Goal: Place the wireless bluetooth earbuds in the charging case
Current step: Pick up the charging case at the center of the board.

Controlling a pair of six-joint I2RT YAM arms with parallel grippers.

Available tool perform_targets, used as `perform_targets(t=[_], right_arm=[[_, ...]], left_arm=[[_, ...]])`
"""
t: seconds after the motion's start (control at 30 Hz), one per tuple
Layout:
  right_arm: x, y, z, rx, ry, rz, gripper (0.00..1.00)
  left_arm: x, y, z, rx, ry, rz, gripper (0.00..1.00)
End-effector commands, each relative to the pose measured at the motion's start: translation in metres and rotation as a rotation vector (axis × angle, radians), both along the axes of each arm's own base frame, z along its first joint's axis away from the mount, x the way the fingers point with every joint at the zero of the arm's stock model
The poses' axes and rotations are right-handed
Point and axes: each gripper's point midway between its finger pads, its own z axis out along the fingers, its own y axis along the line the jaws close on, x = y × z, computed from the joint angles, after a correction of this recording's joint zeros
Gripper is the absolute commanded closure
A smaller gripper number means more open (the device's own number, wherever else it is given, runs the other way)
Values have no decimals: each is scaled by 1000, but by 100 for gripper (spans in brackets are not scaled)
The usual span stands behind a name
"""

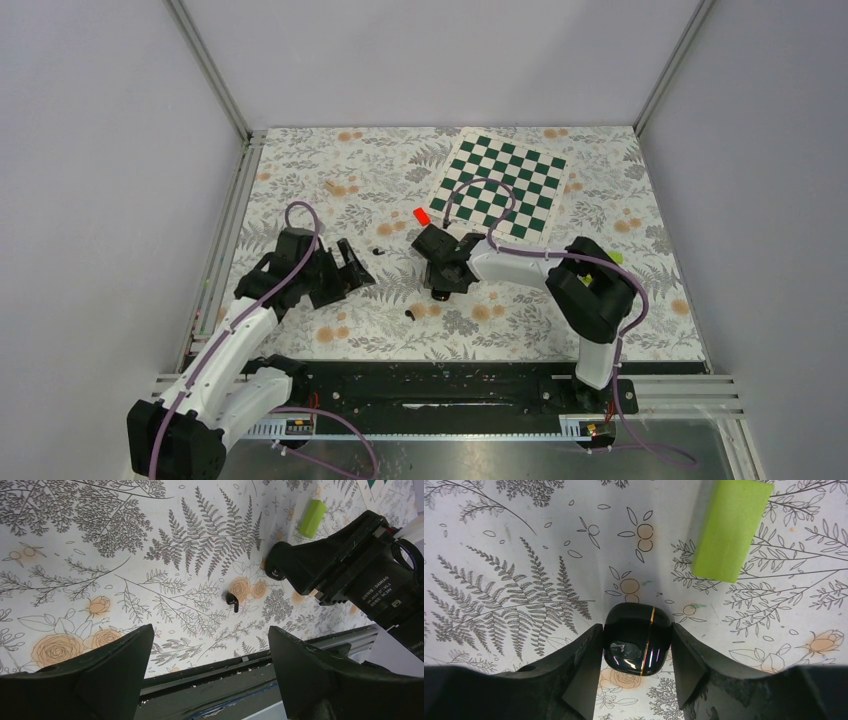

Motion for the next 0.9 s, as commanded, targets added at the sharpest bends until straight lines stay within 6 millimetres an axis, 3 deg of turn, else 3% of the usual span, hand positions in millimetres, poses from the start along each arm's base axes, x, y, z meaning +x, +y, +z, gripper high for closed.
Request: perform_targets(t=[0.0,0.27,0.53,0.67,0.87], right_arm=[[-6,5,0,78,-34,-17,53],[-20,22,4,326,-101,-63,57],[-24,39,58,510,-166,-7,58],[-28,46,80,632,-180,-10,57],[-31,49,101,697,-195,-5,57]], left_arm=[[-3,-12,3,-61,-47,-79,14],[-18,-39,5,-159,-66,-225,13],[-16,-67,4,-215,-138,-266,16],[-10,-74,14,-235,-184,-258,30],[-10,-90,35,-291,-278,-310,32]])
